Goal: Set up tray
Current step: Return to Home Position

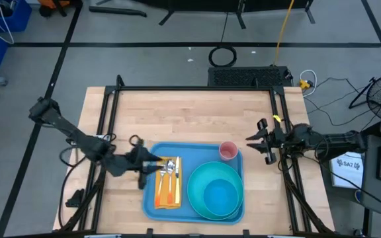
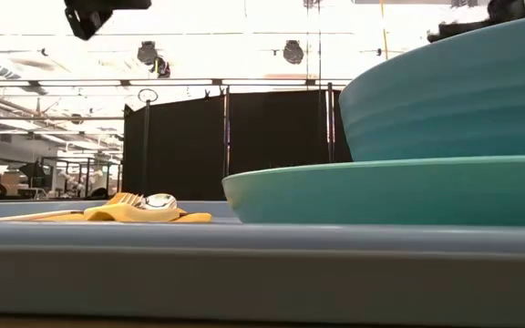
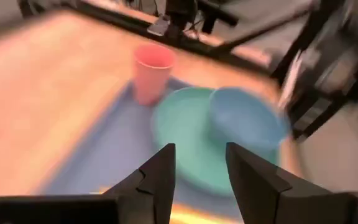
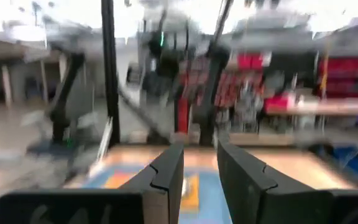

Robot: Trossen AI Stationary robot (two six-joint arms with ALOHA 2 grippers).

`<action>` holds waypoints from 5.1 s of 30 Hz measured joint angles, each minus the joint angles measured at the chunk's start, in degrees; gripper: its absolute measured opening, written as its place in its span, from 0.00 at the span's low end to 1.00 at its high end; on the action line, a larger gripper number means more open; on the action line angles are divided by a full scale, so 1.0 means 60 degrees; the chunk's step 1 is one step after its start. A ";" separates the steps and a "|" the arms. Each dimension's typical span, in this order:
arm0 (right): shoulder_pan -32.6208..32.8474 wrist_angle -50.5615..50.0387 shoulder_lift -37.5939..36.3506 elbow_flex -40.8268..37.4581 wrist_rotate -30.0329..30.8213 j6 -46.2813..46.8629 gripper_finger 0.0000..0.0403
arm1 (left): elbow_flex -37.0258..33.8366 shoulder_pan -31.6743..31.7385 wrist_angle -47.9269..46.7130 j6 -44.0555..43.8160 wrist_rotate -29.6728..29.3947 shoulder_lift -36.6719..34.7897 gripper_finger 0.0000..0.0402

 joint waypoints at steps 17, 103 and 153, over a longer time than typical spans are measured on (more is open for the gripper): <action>0.0000 -0.3949 -0.1338 0.2074 0.1296 -0.0249 0.22 | -0.3185 -0.0895 -0.3736 -0.0653 -0.4528 -0.4569 0.36; -0.0004 -0.2172 -0.1302 -0.0309 0.0851 -0.0015 0.22 | -0.6124 0.4190 -0.2013 0.4669 0.0822 -1.0701 0.36; -0.0004 -0.2172 -0.1300 -0.0309 0.0850 -0.0014 0.22 | -0.6124 0.4189 -0.2020 0.4673 0.0817 -1.0701 0.36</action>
